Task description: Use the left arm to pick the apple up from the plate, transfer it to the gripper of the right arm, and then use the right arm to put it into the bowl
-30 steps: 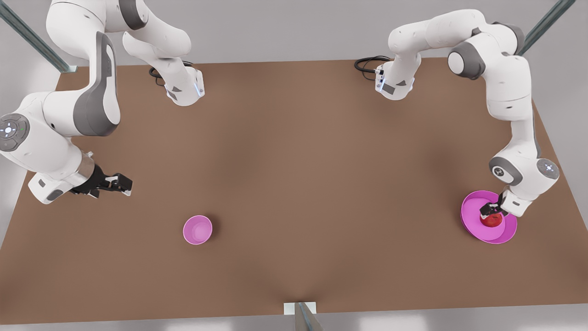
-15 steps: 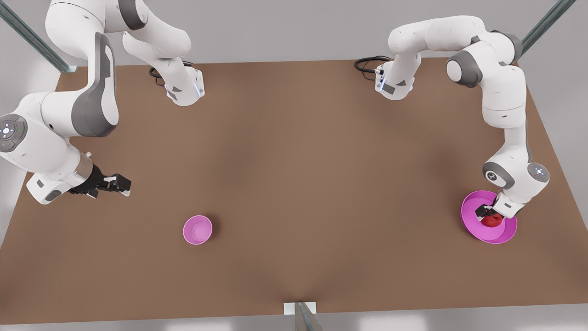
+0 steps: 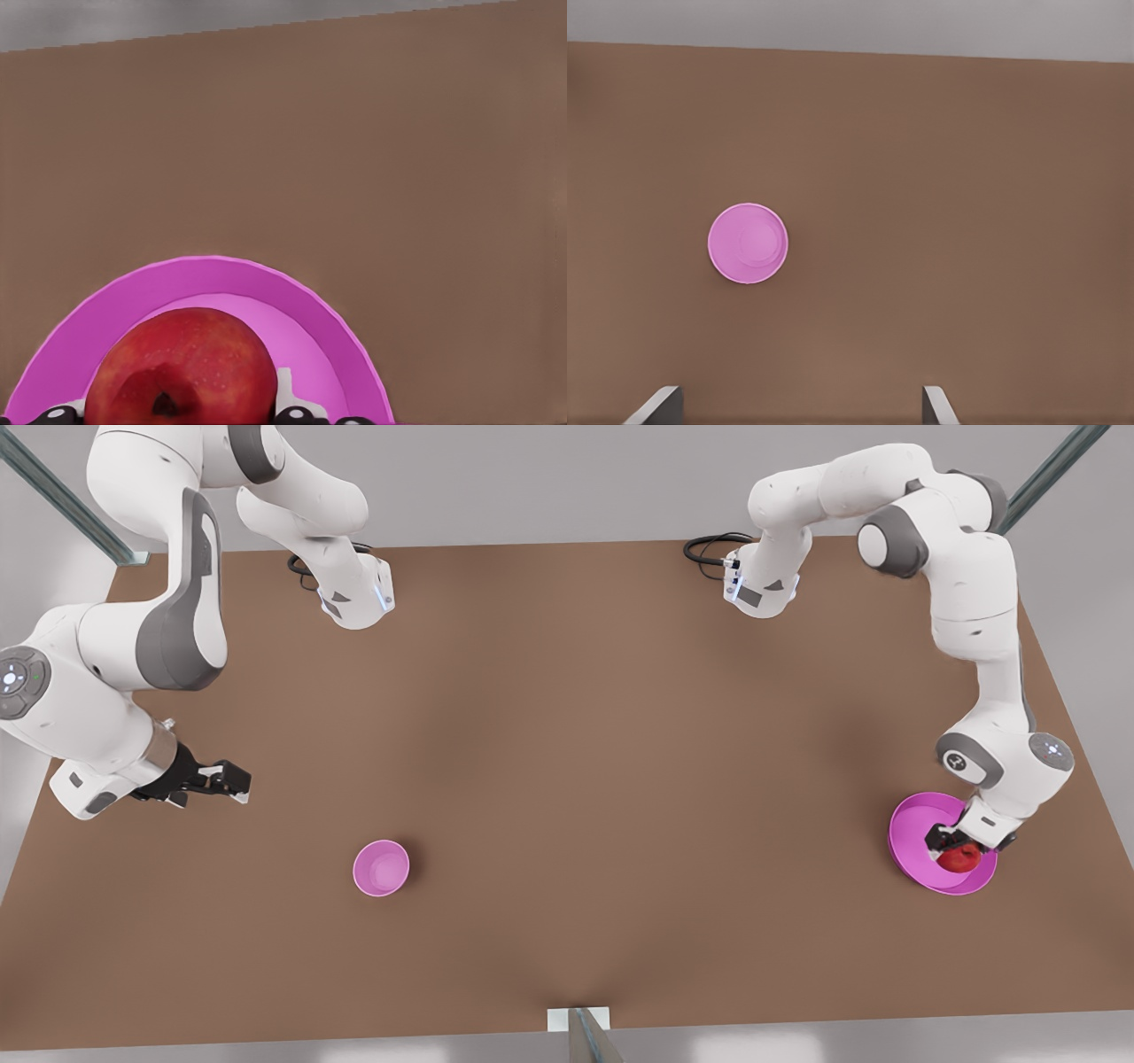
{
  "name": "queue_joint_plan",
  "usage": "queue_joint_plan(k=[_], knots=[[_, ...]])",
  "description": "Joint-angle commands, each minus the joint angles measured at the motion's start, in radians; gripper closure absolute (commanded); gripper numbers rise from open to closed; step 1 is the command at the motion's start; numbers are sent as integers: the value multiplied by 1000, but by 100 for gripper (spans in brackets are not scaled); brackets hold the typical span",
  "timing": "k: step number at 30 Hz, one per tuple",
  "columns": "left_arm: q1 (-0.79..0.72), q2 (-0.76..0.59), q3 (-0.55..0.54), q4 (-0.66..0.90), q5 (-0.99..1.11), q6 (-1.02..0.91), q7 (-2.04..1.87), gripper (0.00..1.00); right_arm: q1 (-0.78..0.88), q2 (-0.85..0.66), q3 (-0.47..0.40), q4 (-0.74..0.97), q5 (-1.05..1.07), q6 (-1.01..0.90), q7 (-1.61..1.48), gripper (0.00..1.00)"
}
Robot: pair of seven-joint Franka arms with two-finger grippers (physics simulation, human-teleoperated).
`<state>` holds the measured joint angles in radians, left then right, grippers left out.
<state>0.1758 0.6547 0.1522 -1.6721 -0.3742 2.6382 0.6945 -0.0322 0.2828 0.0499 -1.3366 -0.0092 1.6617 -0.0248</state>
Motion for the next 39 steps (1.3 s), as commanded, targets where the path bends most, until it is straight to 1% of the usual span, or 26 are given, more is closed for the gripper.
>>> queue_joint_plan(k=[1, 2, 3, 5, 6, 8, 9, 10, 11, 12, 13, 15, 16, 17, 18, 21, 22, 25, 27, 28, 30, 31, 33, 34, 36, 39], knots=[[-58, -85, -6, 8, -3, -194, 34, 25, 0, -1, -1, 1, 3, 0, -10, 0], [-96, -107, -11, 9, -3, -204, 39, 25, 2, 1, -1, 1, 3, 0, -9, 0], [-136, -115, -51, 18, -3, -204, 37, 25, 2, 1, -1, 1, 3, 0, -7, 0], [-151, -127, -160, 23, -3, -204, 37, 24, 5, -1, 5, 1, 20, 0, -1, 0], [-156, -128, -184, 31, -5, -204, 34, 24, 6, 1, 4, 1, 110, 0, 9, 0], [-182, -132, -241, 29, -5, -204, 19, 24, 9, 4, 5, -3, 211, 1, 46, 0], [-234, -129, -241, 31, -5, -204, -38, 24, 12, 18, 7, -3, 342, 15, 81, 0], [-297, -125, -241, 31, -5, -204, -87, 23, 12, 27, 7, -4, 421, 26, 85, 0], [-403, -122, -240, 63, -2, -202, -165, 22, 9, 53, 7, -6, 575, 26, 85, 0], [-441, -113, -258, 80, -34, -201, -165, 22, 5, 79, 7, -6, 653, 26, 82, 0], [-443, -92, -324, 101, -91, -192, -113, 22, 2, 113, 4, -6, 742, 26, 68, 0], [-441, -35, -437, 169, -233, -121, 98, 22, 6, 128, 4, -4, 820, 49, 68, 0], [-444, 3, -488, 215, -463, -93, 328, 22, 8, 170, 5, -4, 897, 79, 36, 0], [-444, 11, -516, 219, -602, -63, 492, 22, 8, 193, 5, -7, 987, 96, -39, 0], [-444, 48, -546, 261, -771, -60, 710, 22, 11, 228, 7, -7, 1081, 99, -101, 0], [-452, 149, -617, 376, -937, -61, 1033, 22, 43, 269, 18, -12, 1187, 99, -159, 0], [-452, 197, -638, 405, -1029, -61, 1212, 22, 55, 289, 18, -12, 1245, 112, -233, 0], [-467, 321, -683, 500, -1097, -63, 1557, 22, 89, 331, 22, -10, 1312, 190, -369, 0], [-473, 326, -691, 514, -1108, -63, 1669, 22, 107, 365, 22, -9, 1342, 199, -460, 0], [-473, 341, -694, 522, -1151, -63, 1758, 22, 115, 366, 36, -10, 1341, 250, -513, 0], [-475, 355, -703, 540, -1158, -63, 1823, 22, 149, 383, 76, -18, 1341, 360, -584, 0], [-473, 355, -703, 540, -1158, -63, 1858, 22, 178, 388, 91, -45, 1383, 437, -630, 0], [-472, 359, -701, 540, -1158, -63, 1930, 22, 173, 391, 96, -95, 1477, 444, -770, 0], [-473, 359, -700, 540, -1158, -63, 1941, 23, 176, 392, 96, -101, 1500, 444, -780, 0], [-472, 362, -700, 540, -1158, -63, 1975, 23, 175, 394, 116, -153, 1563, 448, -926, 0], [-473, 362, -700, 540, -1158, -63, 1975, 23, 179, 395, 119, -200, 1641, 460, -1031, 0]])
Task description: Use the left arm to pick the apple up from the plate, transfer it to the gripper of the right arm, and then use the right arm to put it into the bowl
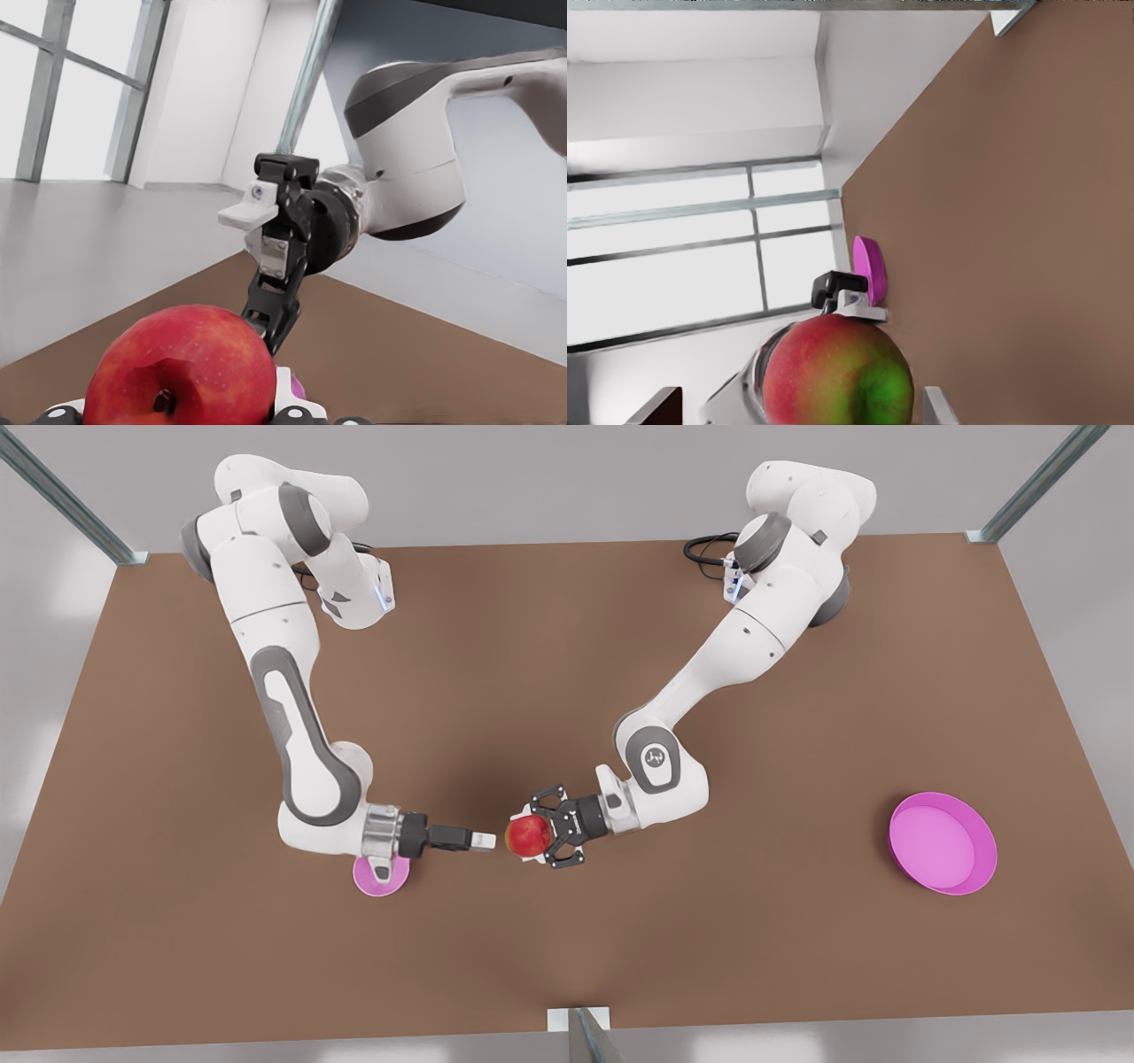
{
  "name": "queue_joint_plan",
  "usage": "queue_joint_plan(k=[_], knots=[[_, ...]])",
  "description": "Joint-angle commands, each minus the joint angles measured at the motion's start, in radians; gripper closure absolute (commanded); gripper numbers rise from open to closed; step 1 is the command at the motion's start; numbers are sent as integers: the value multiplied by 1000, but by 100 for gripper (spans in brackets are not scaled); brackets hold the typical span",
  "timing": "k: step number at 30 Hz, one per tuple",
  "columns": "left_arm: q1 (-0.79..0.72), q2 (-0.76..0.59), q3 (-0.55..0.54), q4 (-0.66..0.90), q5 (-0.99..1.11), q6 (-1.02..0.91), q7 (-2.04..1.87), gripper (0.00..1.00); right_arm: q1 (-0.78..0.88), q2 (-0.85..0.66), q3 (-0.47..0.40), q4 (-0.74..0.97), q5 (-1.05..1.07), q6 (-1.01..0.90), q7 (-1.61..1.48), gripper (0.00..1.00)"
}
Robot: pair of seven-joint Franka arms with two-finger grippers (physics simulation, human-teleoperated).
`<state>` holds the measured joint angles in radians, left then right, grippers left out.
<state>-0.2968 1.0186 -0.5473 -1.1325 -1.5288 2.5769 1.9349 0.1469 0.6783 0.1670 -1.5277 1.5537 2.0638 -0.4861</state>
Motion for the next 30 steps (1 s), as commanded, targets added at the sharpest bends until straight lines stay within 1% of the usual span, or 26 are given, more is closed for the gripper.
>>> queue_joint_plan(k=[1, 3, 10, 11, 12, 13, 15, 21, 27, 28, 29, 30], knots=[[1, -2, 0, 0, -4, -1, 734, 23, 3, -3, 3, -26, 106, 61, -591, 0], [-1, -2, -2, 0, -5, -1, 733, 23, 2, -5, 42, -48, 152, 93, -631, 0], [1, 0, -10, 0, -48, -12, 736, 22, 10, 0, 55, -51, 170, 133, -675, 0], [1, 3, -10, 0, -48, -12, 736, 22, 10, 0, 75, -52, 197, 150, -675, 0], [1, 3, -10, 0, -48, -12, 737, 22, -4, -11, 115, -68, 200, 168, -661, 0], [1, 3, -10, 0, -48, -12, 736, 22, -12, -34, 124, -103, 198, 165, -648, 0], [1, 3, -10, 0, -48, -12, 736, 22, -12, -66, 124, -135, 189, 154, -592, 0], [1, 3, -10, 0, -48, -12, 736, 22, 5, -63, 124, -135, 186, 167, -598, 0], [-1, 3, -10, -1, -48, -12, 736, 22, 39, -57, 124, -129, 192, 219, -608, 0], [-1, 3, -10, -1, -48, -12, 736, 22, 39, -57, 124, -127, 192, 219, -612, 8], [-1, 3, -8, -1, -48, -12, 736, 22, 37, -57, 124, -124, 192, 219, -612, 20], [-1, 3, -8, -1, -48, -12, 736, 22, 36, -56, 124, -118, 190, 219, -612, 24]])
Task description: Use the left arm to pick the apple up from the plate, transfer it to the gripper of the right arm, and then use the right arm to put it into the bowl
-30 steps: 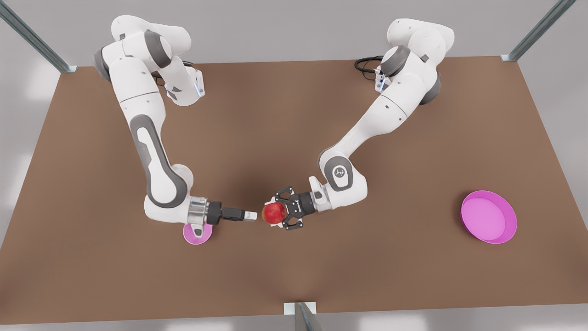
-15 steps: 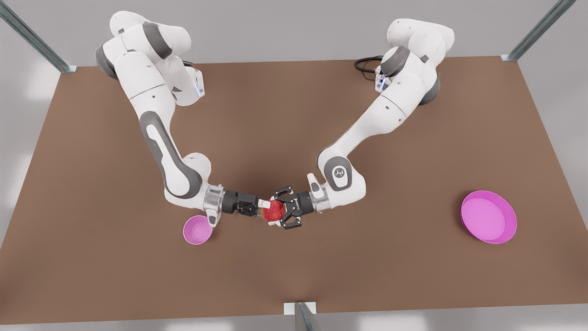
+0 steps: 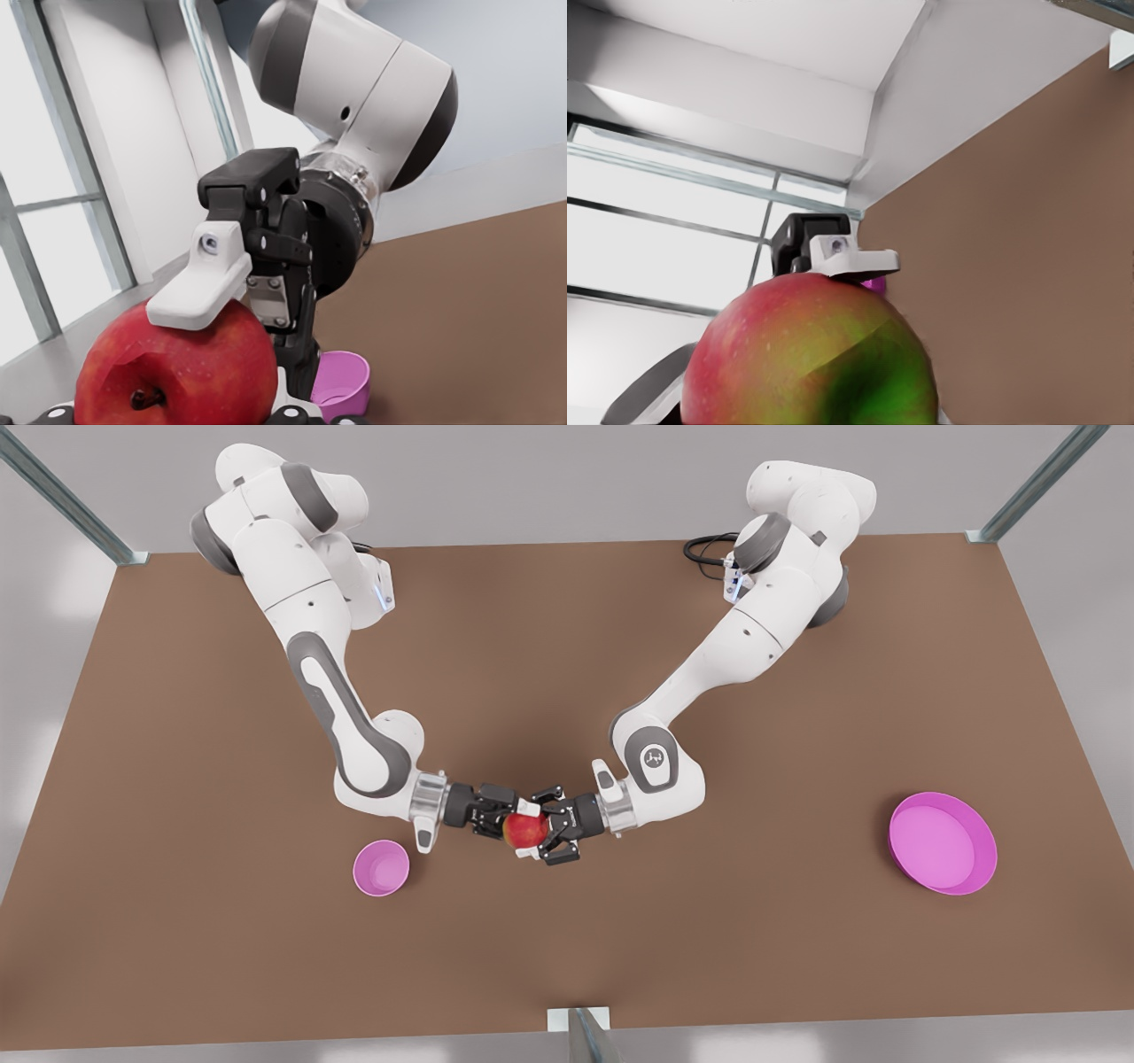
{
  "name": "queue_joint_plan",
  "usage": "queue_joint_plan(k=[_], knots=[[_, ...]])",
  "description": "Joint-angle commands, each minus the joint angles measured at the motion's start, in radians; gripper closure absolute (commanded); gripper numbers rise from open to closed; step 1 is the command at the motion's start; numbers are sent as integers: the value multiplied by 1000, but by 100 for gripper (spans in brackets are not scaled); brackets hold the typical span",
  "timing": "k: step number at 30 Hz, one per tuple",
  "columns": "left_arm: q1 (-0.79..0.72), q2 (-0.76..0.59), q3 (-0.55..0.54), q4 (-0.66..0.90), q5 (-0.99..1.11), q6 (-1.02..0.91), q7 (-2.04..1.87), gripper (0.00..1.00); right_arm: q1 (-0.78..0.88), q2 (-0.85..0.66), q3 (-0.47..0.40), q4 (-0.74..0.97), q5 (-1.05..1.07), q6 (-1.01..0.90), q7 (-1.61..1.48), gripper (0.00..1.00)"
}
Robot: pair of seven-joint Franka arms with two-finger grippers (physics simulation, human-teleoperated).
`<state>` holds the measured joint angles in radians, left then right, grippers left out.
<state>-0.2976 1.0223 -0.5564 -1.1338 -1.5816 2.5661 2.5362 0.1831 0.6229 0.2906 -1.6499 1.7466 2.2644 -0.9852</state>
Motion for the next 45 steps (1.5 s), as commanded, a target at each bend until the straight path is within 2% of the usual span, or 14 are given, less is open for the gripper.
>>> queue_joint_plan(k=[1, 10, 11, 17, 21, 23, 26, 28, 29, 31, 33, 35, 37, 45], knots=[[1, -1, 1, 0, 5, -1, 134, 22, -4, 0, 1, 5, -6, 17, -113, 24], [2, -1, 1, -1, 5, -1, 134, 17, -14, -2, -2, 1, -9, 6, -125, 24], [0, 2, 1, -3, -9, -1, 131, 0, -27, -2, -2, -2, -9, -11, -127, 24], [2, 2, 1, -3, -23, -1, 130, 0, -126, -2, -2, -37, -59, -144, -164, 24], [3, 2, 4, -6, -21, -1, 81, 0, -333, 27, -2, -56, -285, -355, -167, 24], [26, -21, 33, -38, 18, 52, -160, 0, -387, 40, -11, -50, -351, -410, -178, 24], [28, -238, 249, -317, 346, 69, -810, 0, -409, 46, -16, -48, -357, -434, -205, 24], [29, -470, 449, -580, 836, -27, -1301, 0, -435, 54, -27, -47, -391, -442, -230, 24], [29, -507, 568, -537, 1113, -262, -1554, 0, -441, 54, -28, -47, -392, -442, -240, 24], [35, -590, 607, -407, 1561, -674, -2072, 0, -452, 69, -34, -38, -440, -440, -279, 24], [38, -611, 653, -201, 1591, -1021, -2464, 0, -452, 84, -79, 10, -610, -440, -306, 24], [41, -740, 694, -198, 1585, -1029, -2469, 0, -445, 98, -80, 53, -700, -422, -305, 24], [175, -812, 598, -213, 1592, -1044, -2467, 0, -445, 132, -84, 123, -789, -396, -294, 24], [215, -778, 601, -213, 1585, -1015, -2467, 0, -387, 147, -70, 117, -1027, -152, -308, 24]])
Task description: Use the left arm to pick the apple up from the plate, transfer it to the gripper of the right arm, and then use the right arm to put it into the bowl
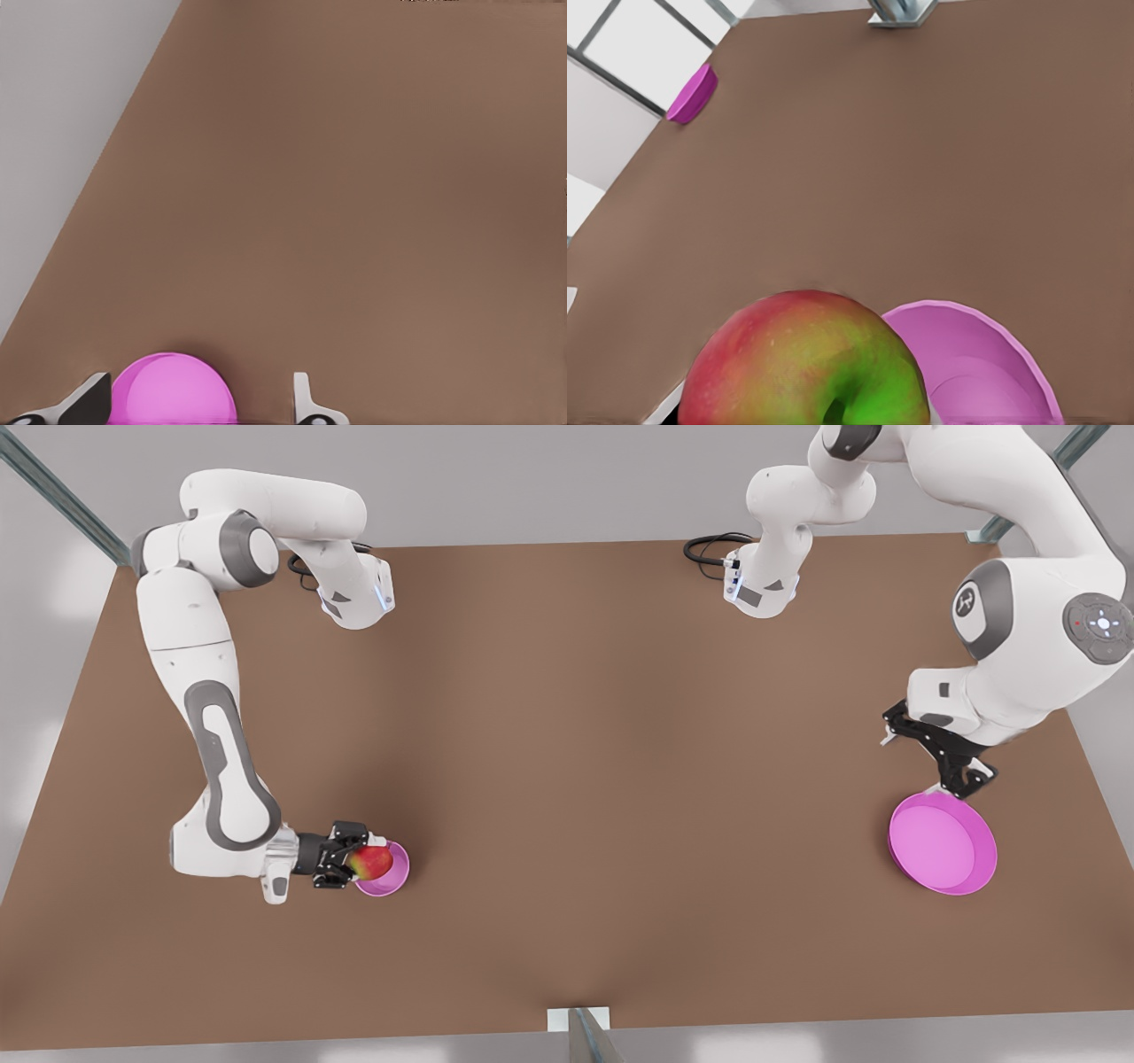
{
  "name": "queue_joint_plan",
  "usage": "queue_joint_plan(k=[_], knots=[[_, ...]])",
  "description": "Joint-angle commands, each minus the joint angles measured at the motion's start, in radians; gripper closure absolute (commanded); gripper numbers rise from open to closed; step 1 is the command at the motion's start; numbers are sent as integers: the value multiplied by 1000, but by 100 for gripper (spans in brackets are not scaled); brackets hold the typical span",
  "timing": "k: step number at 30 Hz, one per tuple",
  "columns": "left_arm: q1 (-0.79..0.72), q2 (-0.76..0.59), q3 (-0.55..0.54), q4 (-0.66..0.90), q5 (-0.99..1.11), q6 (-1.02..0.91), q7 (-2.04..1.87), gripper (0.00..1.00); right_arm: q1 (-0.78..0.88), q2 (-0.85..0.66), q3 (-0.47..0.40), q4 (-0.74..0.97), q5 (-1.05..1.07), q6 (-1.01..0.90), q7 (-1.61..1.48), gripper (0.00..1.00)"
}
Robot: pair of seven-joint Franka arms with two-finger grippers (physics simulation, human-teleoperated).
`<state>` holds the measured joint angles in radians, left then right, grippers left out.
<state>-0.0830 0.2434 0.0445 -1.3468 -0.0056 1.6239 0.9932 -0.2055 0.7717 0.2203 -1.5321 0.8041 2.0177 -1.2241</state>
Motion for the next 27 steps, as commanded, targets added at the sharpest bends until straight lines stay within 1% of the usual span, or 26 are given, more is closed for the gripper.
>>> queue_joint_plan(k=[1, 3, 4, 5, 10, 11, 13, 14, 15, 16, 17, 18, 19, 20, 21, 22, 23, 24, 25, 26, 27], knots=[[2, -1, 0, 0, 9, -75, -923, 0, 0, 3, 1, 0, -98, 96, -69, 24], [2, -1, 0, 0, 9, -75, -923, 0, -3, 6, -1, 0, -98, 96, -83, 24], [2, -1, 0, 0, 9, -75, -923, 0, -3, 12, -2, 0, -98, 96, -86, 19], [2, -1, 0, 0, 9, -75, -923, 0, -3, 12, -2, 0, -98, 96, -86, 0], [12, -1, 0, 2, 10, -73, -920, 0, 0, 6, -4, 15, -121, 95, -71, 0], [12, -1, 0, 2, 10, -73, -921, 0, 3, 6, -4, 59, -157, 88, -71, 0], [12, -1, 0, 2, 10, -73, -923, 0, 32, 1, 11, 220, -357, 18, 148, 0], [14, -1, 0, 2, 10, -73, -923, 0, 66, 0, 14, 354, -493, -51, 308, 0], [14, -1, 0, 2, 10, -73, -923, 0, 89, -11, 7, 406, -546, -77, 385, 0], [14, -1, 0, 2, 12, -73, -918, 0, 103, -79, 8, 429, -658, -94, 530, 0], [12, 2, 0, 2, 13, -73, -918, 0, 103, -158, 11, 428, -709, -140, 644, 0], [12, 10, 0, 5, 15, -72, -918, 0, 109, -231, 16, 428, -778, -253, 802, 0], [14, 25, 0, 12, 15, -68, -923, 0, 120, -301, 48, 423, -835, -321, 984, 5], [17, 34, 0, 18, 15, -52, -926, 0, 132, -328, 65, 421, -879, -384, 1110, 7], [19, 42, 0, 18, 13, -47, -924, 0, 127, -347, 70, 405, -893, -456, 1186, 5], [19, 47, 0, 21, 13, -44, -924, 0, 130, -412, 25, 348, -882, -470, 1186, 0], [20, 45, 0, 21, 12, -44, -924, 0, 239, -505, -145, 267, -872, -479, 1218, 0], [22, 45, -2, 21, 10, -44, -923, 0, 365, -551, -305, 242, -875, -413, 1250, 0], [20, 43, 0, 20, 10, -45, -924, 0, 361, -613, -305, 136, -875, -389, 1244, 0], [19, 43, -2, 21, 10, -45, -926, 0, 316, -670, -302, 30, -866, -352, 1236, 0], [20, 42, -2, 21, 12, -45, -924, 0, 247, -674, -240, 23, -842, -346, 1233, 0]])
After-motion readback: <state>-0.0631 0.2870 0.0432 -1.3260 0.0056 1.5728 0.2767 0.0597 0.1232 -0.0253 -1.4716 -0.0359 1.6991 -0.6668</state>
